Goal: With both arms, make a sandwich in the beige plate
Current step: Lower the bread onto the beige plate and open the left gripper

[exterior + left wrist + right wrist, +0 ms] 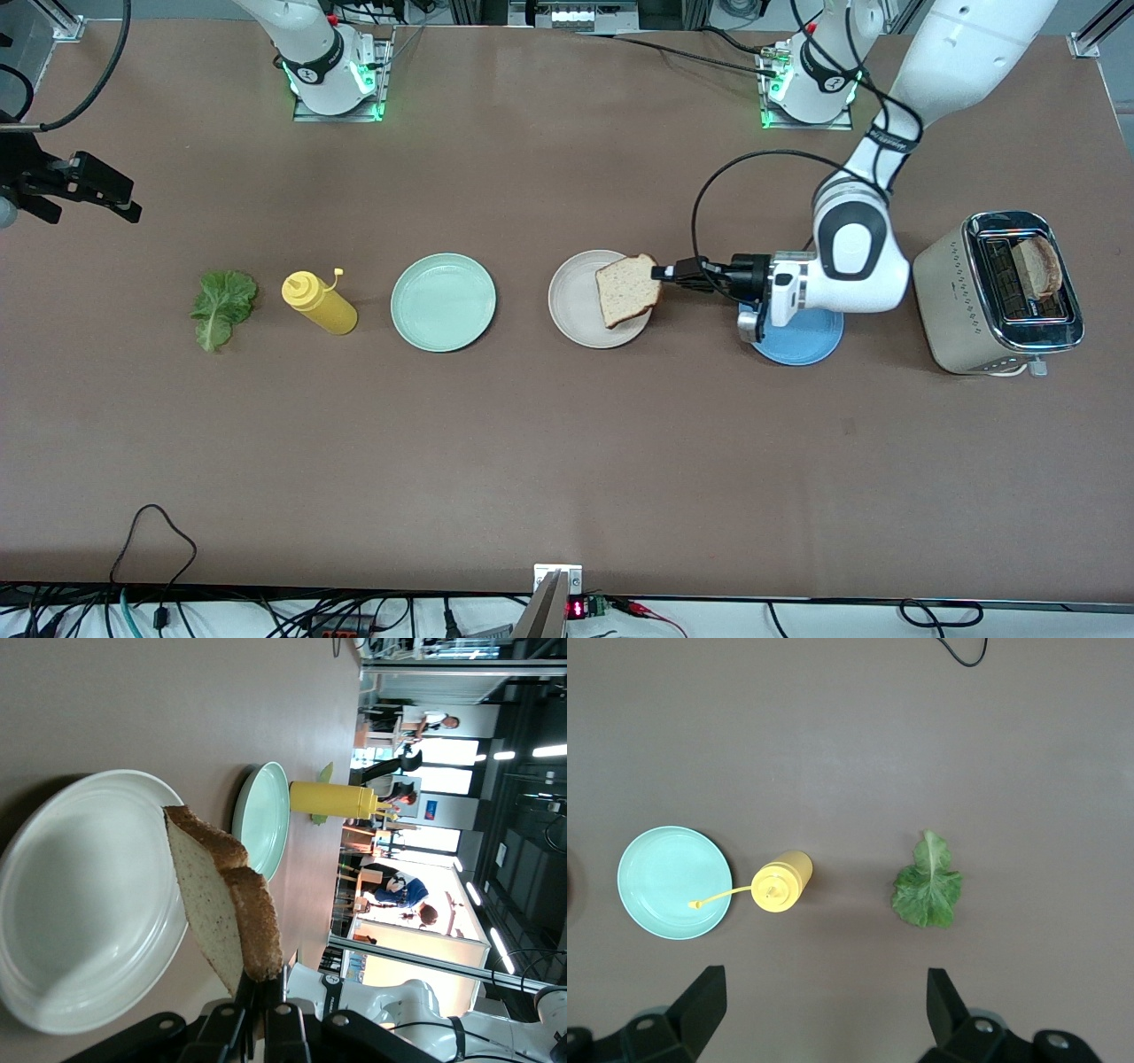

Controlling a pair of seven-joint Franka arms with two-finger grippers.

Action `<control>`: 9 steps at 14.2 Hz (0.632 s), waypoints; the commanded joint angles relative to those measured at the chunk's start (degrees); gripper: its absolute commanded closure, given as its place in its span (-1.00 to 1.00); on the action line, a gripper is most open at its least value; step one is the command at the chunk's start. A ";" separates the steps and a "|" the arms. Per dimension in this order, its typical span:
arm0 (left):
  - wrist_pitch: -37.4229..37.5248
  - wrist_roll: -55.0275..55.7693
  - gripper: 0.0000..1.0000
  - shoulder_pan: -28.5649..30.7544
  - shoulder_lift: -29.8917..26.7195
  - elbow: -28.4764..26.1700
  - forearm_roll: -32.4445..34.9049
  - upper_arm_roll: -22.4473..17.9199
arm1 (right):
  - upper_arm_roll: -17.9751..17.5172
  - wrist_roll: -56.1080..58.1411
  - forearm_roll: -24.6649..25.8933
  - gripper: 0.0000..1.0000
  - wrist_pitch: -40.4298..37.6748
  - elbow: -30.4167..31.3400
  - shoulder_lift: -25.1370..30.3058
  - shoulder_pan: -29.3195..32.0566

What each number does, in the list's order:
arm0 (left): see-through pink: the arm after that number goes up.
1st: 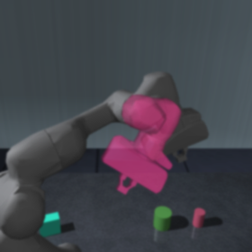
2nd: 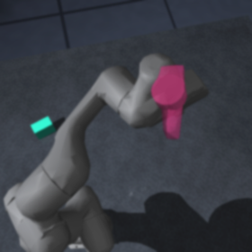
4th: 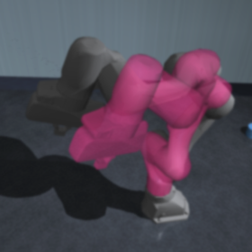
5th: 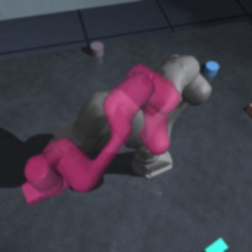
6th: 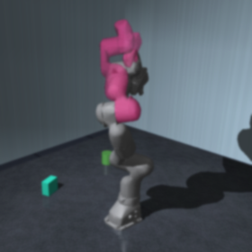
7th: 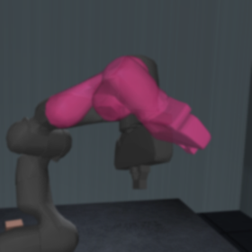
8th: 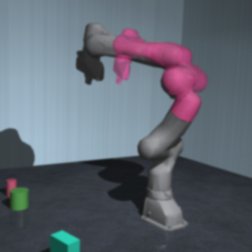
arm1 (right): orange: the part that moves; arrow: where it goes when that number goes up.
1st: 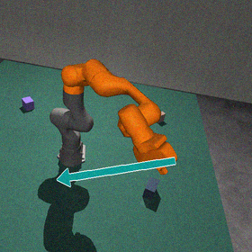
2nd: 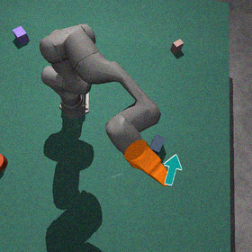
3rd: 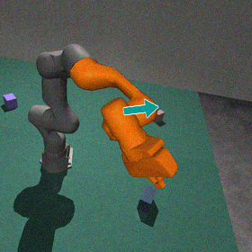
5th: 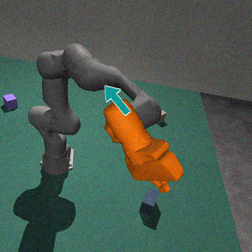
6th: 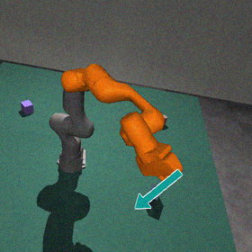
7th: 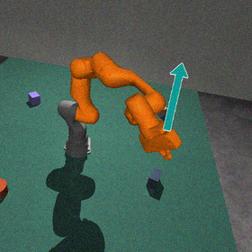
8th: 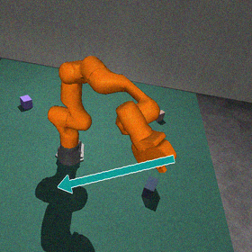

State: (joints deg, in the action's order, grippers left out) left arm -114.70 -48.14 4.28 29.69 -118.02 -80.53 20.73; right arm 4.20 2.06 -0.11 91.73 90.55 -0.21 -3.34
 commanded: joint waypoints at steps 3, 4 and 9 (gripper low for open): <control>-0.61 -11.18 0.99 -2.51 5.11 0.51 -7.79 0.19 | -0.15 0.67 -0.33 -1.00 -1.81 -0.46 0.30 0.17; -0.61 -11.28 0.99 -2.61 5.37 0.42 -7.80 0.19 | -0.15 0.84 -0.33 -1.00 -2.86 -0.46 -0.05 0.35; -0.61 -12.42 0.99 -3.92 7.04 0.60 -8.41 0.19 | -0.15 1.55 -0.24 -1.00 -4.10 0.06 -0.85 0.00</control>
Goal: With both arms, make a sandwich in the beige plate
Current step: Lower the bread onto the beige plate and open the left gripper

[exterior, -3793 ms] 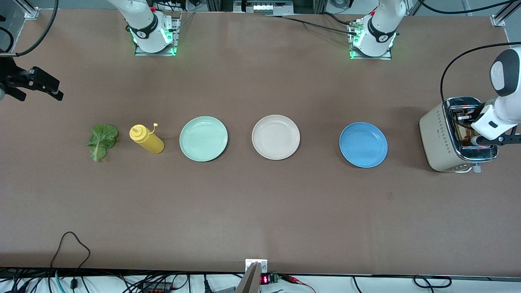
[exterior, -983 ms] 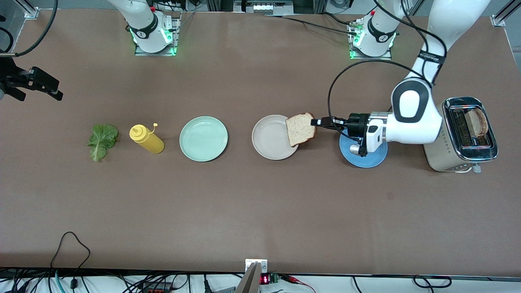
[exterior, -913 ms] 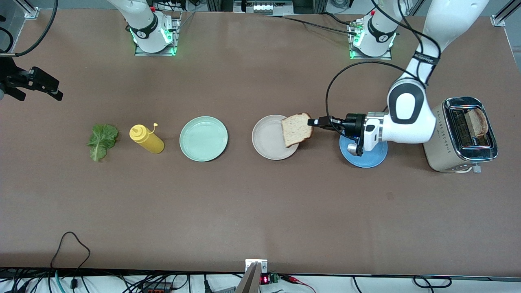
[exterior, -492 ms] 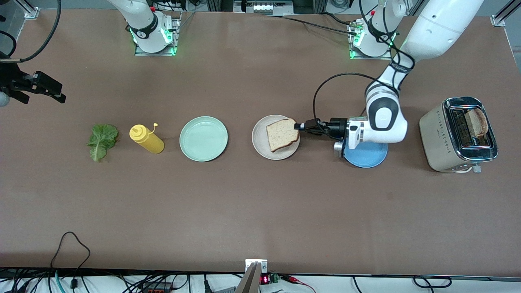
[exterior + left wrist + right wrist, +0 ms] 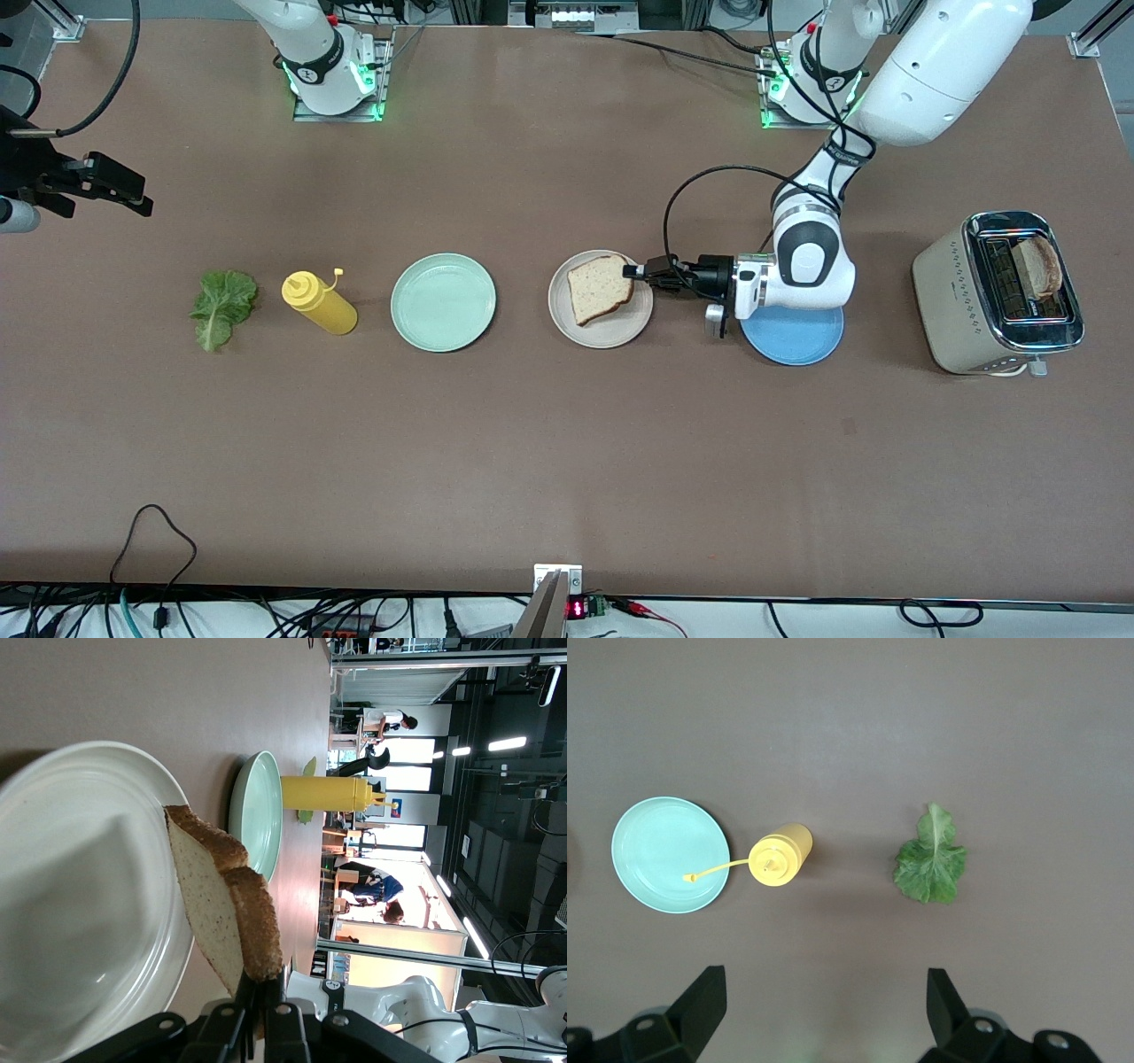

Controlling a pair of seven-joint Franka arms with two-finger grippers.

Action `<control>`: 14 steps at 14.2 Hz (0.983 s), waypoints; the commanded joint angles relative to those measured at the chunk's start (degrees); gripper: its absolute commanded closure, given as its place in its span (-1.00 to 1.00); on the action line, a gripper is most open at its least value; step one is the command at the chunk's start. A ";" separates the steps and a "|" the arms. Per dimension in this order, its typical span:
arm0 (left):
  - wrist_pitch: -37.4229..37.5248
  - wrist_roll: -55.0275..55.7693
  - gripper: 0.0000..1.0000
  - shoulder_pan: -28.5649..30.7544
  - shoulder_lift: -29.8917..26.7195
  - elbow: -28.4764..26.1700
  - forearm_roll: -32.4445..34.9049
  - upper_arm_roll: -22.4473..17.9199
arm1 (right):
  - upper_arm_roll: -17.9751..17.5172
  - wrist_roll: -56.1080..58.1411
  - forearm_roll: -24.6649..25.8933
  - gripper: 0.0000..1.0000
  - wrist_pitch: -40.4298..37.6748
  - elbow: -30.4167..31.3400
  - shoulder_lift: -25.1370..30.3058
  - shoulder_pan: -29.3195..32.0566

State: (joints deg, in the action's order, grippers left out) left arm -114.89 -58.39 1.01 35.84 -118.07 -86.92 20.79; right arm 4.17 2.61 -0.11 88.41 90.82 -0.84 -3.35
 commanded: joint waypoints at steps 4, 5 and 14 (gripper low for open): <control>-1.48 -3.30 0.99 -1.97 2.04 1.26 -4.13 0.13 | -0.12 0.82 -0.07 -1.00 -0.78 -0.21 -1.26 0.01; -1.48 -3.48 0.99 -2.06 2.47 1.35 -4.40 0.13 | -0.12 0.91 -0.16 -1.00 -0.78 -0.21 -1.35 -0.08; -2.35 -3.75 -1.00 -1.80 3.36 2.05 -4.23 -0.04 | -0.21 9.42 -3.57 -1.00 -0.87 1.02 -1.88 0.18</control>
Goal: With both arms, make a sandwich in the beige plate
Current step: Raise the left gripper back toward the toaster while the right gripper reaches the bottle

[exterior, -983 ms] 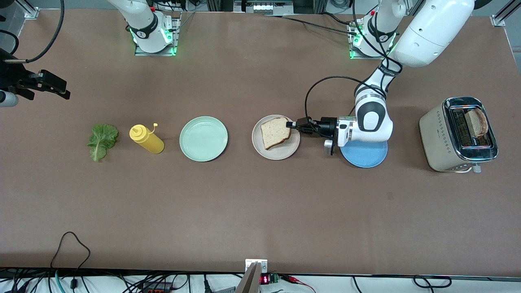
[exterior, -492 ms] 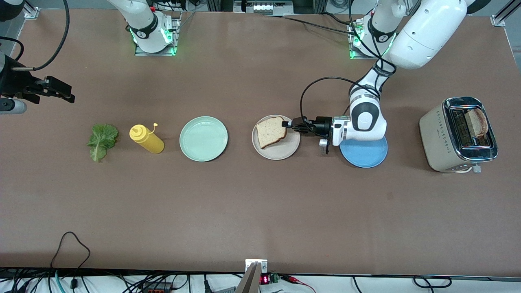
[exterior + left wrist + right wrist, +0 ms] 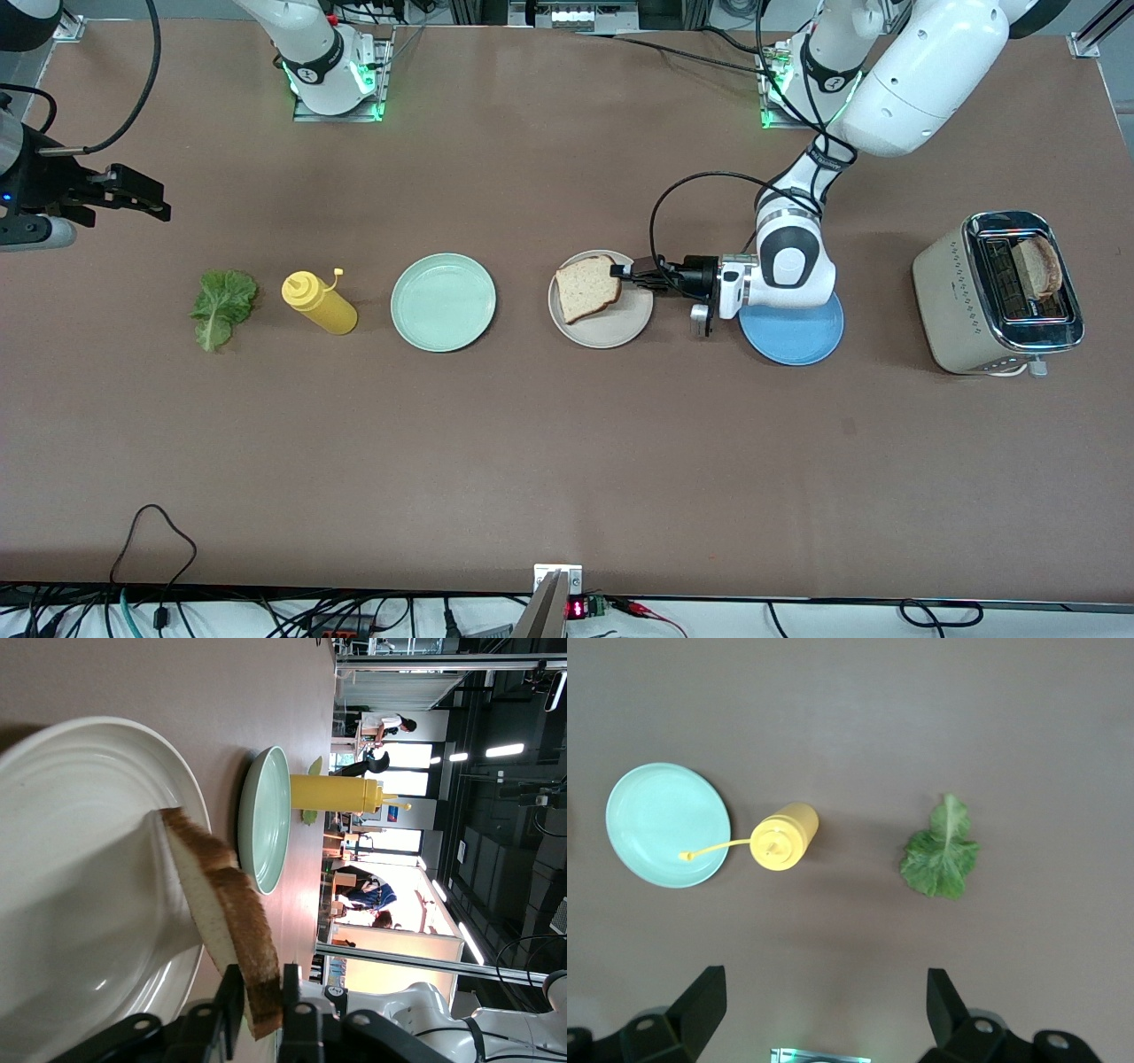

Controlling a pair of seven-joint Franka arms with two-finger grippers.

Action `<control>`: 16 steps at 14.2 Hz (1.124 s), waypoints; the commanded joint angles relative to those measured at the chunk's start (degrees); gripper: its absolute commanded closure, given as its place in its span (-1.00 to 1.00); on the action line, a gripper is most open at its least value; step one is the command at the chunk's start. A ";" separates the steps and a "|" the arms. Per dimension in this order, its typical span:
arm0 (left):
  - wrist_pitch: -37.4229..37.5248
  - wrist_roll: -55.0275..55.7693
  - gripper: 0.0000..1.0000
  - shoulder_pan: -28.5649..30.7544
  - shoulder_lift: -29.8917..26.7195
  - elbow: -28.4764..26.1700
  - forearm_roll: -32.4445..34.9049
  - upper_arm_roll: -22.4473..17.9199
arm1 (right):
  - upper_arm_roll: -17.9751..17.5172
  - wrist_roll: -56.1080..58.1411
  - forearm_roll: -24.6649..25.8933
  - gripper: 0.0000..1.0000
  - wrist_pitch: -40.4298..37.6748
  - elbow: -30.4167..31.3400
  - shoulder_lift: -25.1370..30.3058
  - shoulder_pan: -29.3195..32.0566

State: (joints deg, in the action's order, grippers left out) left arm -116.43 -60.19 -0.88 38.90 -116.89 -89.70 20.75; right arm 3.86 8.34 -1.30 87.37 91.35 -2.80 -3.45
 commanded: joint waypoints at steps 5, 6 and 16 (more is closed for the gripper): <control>-0.99 2.86 -1.00 0.70 -3.47 0.70 5.12 -1.67 | 0.27 18.26 -8.10 -1.00 2.62 4.44 0.25 3.62; -0.99 6.45 -1.00 0.70 -5.48 0.70 8.71 -2.46 | 0.27 21.86 -8.46 -1.00 3.50 5.41 0.25 4.41; 1.72 48.44 -1.00 0.61 -17.19 8.94 51.41 -4.40 | 0.44 66.67 -32.86 -1.00 15.02 22.36 -0.09 16.44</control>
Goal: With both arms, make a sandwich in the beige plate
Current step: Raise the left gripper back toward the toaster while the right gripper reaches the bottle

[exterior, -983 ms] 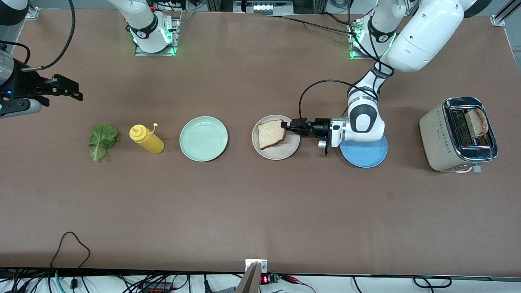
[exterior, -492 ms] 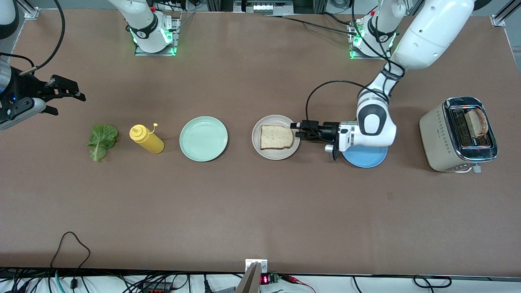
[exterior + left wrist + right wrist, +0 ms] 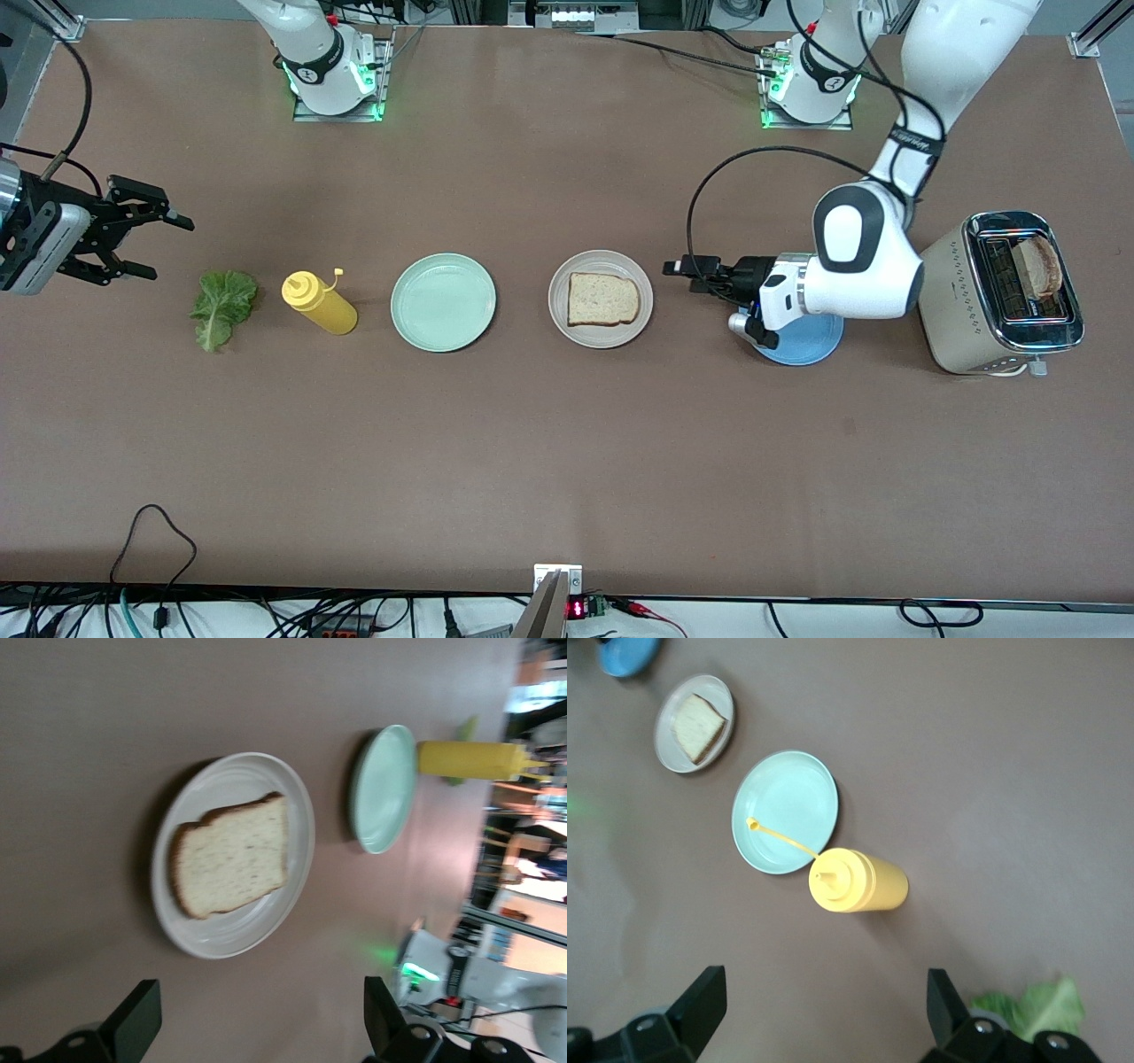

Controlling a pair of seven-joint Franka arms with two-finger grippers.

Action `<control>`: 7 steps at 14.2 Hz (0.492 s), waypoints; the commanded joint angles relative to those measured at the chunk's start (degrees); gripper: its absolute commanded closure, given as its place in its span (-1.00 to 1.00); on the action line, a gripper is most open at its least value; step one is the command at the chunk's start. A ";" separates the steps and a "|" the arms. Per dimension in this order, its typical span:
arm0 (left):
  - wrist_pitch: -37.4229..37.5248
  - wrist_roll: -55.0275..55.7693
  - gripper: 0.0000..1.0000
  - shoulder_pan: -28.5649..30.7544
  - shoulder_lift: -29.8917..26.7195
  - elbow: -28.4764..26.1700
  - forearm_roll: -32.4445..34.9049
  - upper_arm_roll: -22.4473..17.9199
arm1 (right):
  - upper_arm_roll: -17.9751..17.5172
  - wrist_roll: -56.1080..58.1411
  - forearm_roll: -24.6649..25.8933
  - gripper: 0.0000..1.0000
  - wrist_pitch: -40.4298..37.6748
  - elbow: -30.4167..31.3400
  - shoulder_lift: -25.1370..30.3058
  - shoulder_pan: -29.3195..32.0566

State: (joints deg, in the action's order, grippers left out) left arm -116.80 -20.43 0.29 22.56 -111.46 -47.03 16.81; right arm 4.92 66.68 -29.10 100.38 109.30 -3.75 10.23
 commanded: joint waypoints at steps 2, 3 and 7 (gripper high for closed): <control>4.82 15.48 -1.00 -0.55 -0.59 7.20 19.39 -0.37 | -0.62 20.53 -12.60 -1.00 2.71 7.93 -1.34 5.40; 6.31 17.25 -1.00 -0.64 -0.50 8.52 23.52 -0.46 | -0.62 26.68 -15.95 -1.00 2.45 8.90 -3.18 6.81; 8.43 19.81 -1.00 -0.46 -0.41 10.64 40.15 -0.46 | -0.62 47.35 -26.50 -1.00 -2.10 9.09 -13.63 10.25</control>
State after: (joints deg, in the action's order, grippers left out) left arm -110.18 -2.35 0.18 21.60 -102.75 -13.06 16.73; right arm 5.09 105.17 -50.42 101.19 119.18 -12.40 18.58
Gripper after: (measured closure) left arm 0.000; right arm 0.000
